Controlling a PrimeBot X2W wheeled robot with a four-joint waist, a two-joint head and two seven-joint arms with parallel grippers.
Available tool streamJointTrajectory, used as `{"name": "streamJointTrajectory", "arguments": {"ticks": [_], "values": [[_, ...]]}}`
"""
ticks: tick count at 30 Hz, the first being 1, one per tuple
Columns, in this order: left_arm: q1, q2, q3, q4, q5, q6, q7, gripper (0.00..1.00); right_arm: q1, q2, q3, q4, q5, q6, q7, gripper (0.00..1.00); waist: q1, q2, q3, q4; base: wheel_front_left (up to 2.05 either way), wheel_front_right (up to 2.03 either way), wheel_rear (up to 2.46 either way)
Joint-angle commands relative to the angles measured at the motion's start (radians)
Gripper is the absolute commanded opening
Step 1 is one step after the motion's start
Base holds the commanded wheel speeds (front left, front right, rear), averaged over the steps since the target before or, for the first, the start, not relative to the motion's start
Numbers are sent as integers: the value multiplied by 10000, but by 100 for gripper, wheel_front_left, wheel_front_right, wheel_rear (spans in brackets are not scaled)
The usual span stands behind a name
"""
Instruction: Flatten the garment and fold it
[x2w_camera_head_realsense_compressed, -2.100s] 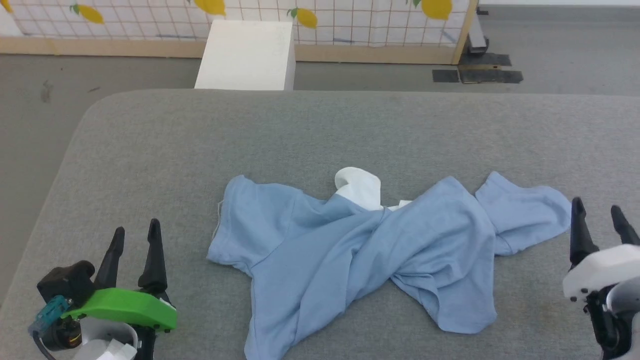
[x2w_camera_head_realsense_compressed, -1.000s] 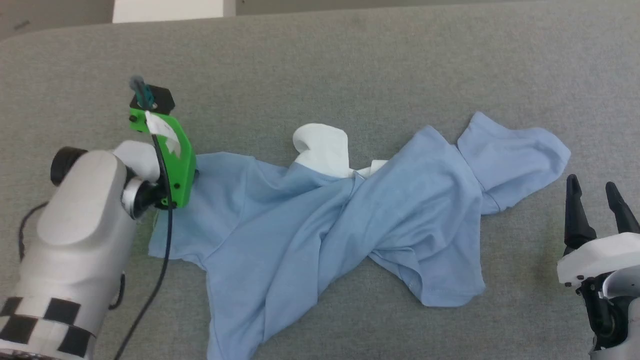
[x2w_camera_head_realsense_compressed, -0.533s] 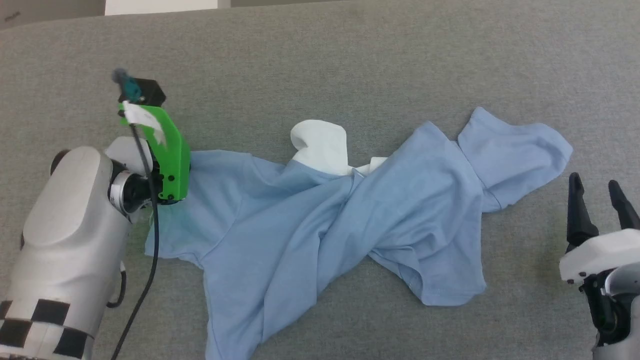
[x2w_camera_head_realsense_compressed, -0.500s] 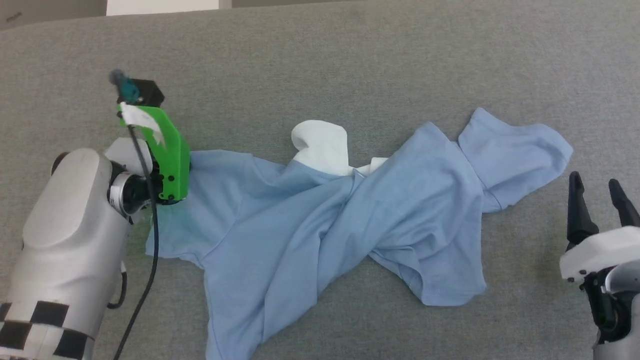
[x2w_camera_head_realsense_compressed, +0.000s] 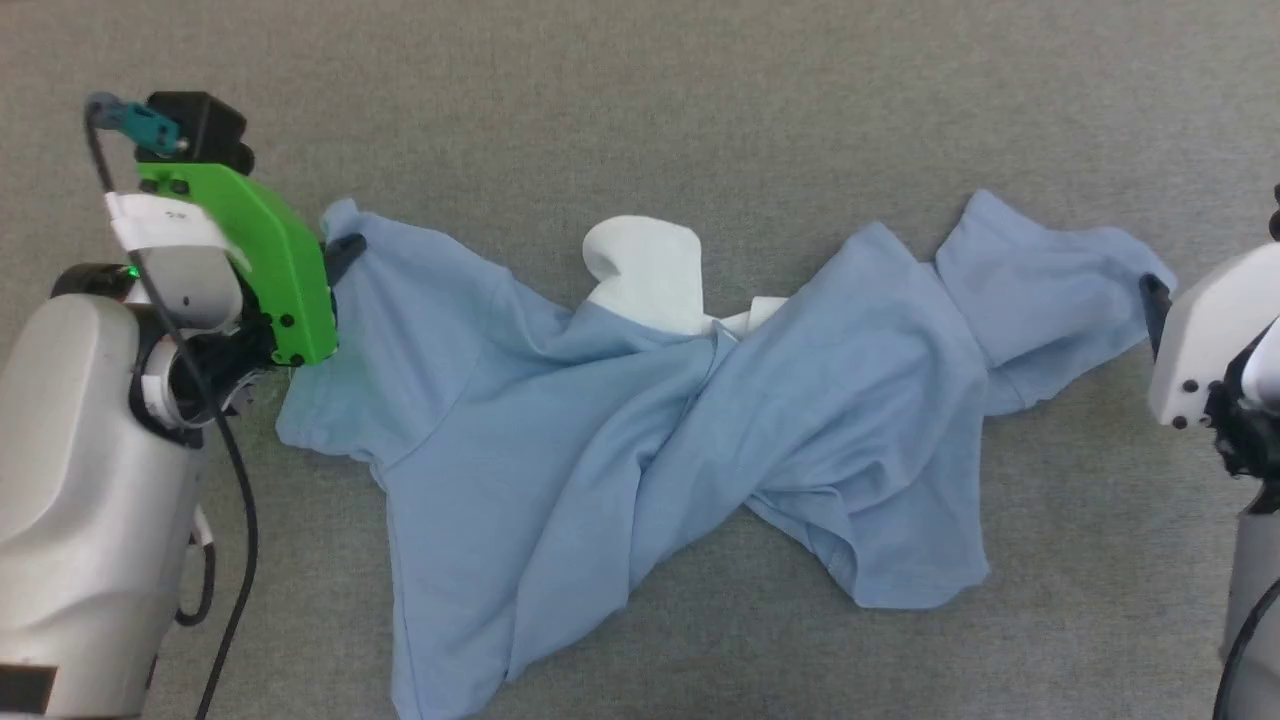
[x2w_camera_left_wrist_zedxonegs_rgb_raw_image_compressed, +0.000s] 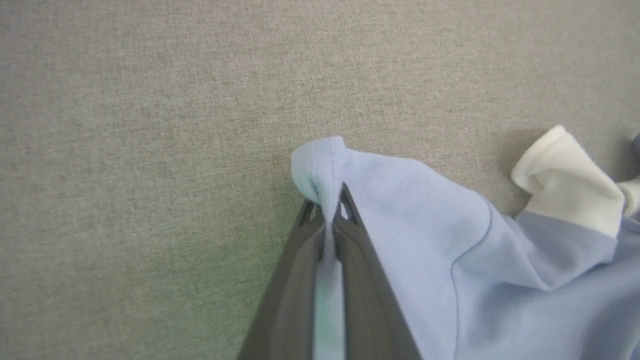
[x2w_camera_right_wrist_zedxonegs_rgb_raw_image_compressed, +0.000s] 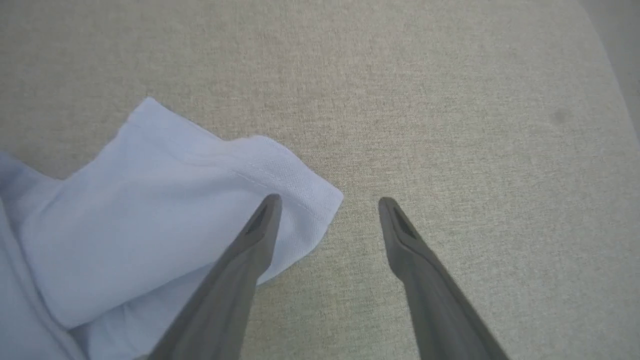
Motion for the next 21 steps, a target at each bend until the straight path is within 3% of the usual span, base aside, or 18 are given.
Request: {"name": "streamJointTrajectory", "arguments": {"ticks": [1,6,16,17,19,21], "values": [[259,189,141,-514,-102,123,-7,0,-302,-266,151,-93,-150,-15,924,100,-1,45,418,171,0,0,0],[546,416,386,-1439,-215,267,-10,0,-438,-531,290,-150,-265,-15,1961,100,-1,45,828,304,0,0,0],[1026,717,684,-2331,-390,404,-44,0,-201,-207,1014,541,236,-15,1360,100,-1,45,1244,367,0,0,0],[1068,711,703,-2336,-412,415,-70,0,-165,-211,1054,639,315,-15,1365,47,-1,45,1217,362,0,0,0],[1152,709,705,-2319,-421,442,-91,0,-98,-270,1075,739,420,-15,1405,0,-1,45,1141,355,0,0,0],[1231,672,727,-2267,-468,467,-138,0,-40,-325,1026,721,566,-15,1490,0,-1,45,1021,341,0,0,0]]}}
